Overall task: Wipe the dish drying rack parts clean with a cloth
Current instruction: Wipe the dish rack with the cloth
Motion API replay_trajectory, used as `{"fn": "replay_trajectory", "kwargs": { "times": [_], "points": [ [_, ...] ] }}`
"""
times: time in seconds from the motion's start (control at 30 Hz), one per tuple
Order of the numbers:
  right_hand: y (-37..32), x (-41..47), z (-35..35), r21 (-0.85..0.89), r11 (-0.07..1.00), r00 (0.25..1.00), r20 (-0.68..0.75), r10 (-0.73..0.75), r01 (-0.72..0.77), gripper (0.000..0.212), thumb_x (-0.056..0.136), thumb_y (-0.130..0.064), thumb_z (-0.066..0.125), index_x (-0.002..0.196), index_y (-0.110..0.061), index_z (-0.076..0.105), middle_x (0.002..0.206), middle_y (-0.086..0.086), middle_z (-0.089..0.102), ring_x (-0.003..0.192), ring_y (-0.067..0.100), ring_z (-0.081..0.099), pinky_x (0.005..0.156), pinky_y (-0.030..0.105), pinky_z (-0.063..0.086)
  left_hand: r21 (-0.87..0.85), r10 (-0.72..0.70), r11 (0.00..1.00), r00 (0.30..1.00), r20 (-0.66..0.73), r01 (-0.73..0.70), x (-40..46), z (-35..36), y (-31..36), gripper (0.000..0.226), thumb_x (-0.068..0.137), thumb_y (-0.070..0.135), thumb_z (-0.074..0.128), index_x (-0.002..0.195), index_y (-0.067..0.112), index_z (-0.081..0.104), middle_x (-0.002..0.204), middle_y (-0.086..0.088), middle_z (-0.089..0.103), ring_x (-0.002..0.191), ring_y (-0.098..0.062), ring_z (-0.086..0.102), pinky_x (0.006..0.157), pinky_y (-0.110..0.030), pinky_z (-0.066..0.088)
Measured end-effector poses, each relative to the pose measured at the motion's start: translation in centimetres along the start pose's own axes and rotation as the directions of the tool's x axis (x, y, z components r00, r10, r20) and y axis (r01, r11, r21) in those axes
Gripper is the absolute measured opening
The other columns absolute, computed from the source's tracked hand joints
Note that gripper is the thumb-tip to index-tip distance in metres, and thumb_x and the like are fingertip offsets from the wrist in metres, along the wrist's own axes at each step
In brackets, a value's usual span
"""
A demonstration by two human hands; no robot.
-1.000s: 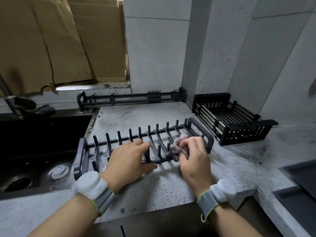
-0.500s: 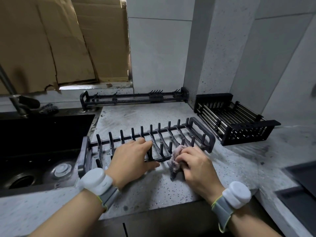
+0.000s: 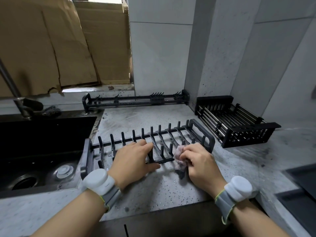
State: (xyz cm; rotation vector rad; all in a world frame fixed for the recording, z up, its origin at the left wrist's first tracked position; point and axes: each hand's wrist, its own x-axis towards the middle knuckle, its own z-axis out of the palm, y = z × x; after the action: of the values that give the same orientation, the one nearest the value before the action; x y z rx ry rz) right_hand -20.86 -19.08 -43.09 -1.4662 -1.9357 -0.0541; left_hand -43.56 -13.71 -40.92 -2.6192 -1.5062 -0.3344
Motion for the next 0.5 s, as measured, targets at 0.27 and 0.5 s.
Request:
{"fn": "replay_trajectory", "kwargs": {
  "times": [0.27,0.5],
  "points": [
    [-2.3,0.4,2.2,0.048,0.999,0.996,-0.084,-0.014,0.018,0.021,0.086,0.002,0.064,0.101,-0.01,0.072,0.106,-0.003,0.063,0.098,0.01,0.055,0.089,0.02,0.047,0.007,-0.002,1.0,1.0,0.008,0.002,-0.1,-0.5,0.3,0.048,0.082,0.073,0.058,0.103,0.03,0.049,0.094,0.014,0.048,0.082,-0.009,0.045,0.062,-0.025,0.029],
    [-1.6,1.0,1.8,0.02,0.997,0.996,0.046,-0.076,0.075,0.02,0.087,-0.003,0.057,0.097,-0.011,0.072,0.104,-0.004,0.065,0.097,0.014,0.057,0.088,0.026,0.05,0.001,0.012,1.0,1.0,0.019,-0.012,0.0,-0.5,-0.1,0.048,0.082,0.071,0.058,0.106,0.031,0.046,0.1,0.013,0.051,0.091,-0.014,0.054,0.066,-0.03,0.035]
  ]
}}
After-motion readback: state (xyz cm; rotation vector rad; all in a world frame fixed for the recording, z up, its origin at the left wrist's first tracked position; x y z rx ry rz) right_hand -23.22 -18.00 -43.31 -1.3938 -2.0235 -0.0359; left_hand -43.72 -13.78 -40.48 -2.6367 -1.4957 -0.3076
